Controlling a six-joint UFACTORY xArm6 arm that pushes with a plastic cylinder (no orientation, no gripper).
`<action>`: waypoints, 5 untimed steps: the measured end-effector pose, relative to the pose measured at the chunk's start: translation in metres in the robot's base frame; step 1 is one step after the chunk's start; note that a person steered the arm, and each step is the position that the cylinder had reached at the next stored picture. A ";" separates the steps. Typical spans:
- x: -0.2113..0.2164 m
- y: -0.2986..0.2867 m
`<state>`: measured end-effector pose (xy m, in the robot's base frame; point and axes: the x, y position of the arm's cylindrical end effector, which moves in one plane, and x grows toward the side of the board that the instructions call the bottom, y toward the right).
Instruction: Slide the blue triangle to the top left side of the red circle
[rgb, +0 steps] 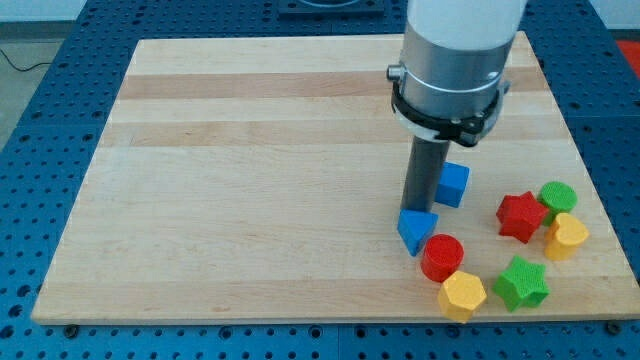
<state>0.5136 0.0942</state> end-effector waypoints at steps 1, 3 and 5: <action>0.009 0.016; -0.013 0.020; -0.102 0.021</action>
